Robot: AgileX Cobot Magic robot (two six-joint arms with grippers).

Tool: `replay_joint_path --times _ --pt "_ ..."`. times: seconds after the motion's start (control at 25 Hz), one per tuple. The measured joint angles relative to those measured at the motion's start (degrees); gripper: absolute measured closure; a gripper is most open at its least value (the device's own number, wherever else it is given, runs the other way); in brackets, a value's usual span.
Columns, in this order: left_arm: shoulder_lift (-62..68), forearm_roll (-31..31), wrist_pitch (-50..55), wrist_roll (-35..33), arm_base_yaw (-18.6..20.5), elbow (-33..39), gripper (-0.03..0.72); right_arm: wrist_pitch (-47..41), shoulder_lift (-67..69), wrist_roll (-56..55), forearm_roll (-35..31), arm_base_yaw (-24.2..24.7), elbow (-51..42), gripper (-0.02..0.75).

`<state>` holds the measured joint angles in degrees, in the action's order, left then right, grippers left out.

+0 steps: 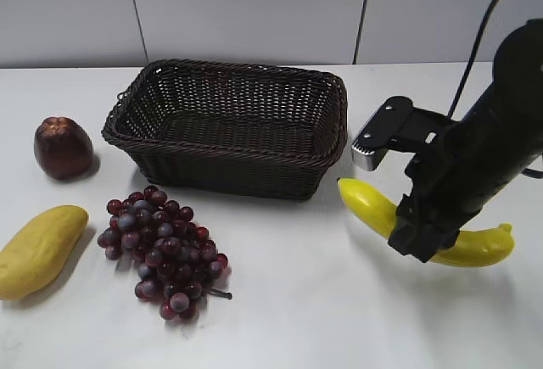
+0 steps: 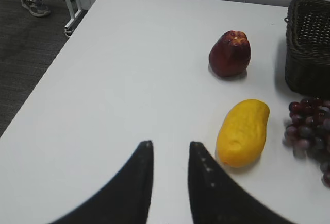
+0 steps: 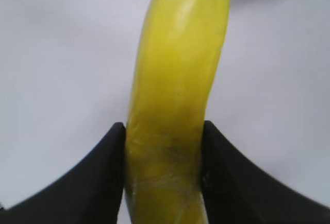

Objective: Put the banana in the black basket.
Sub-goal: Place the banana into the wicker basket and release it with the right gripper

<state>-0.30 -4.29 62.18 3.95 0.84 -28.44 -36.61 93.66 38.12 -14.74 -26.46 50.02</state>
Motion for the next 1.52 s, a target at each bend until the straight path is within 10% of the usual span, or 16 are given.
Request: replay_joint_path --times 0.6,1.52 --pt "0.0 0.0 0.0 0.0 0.0 0.0 0.458 -4.3 -10.2 -1.7 -1.9 0.0 12.7 0.393" --pt "0.0 0.0 0.0 0.0 0.0 0.0 0.458 0.0 27.0 -1.5 -11.8 -8.4 50.8 0.393"
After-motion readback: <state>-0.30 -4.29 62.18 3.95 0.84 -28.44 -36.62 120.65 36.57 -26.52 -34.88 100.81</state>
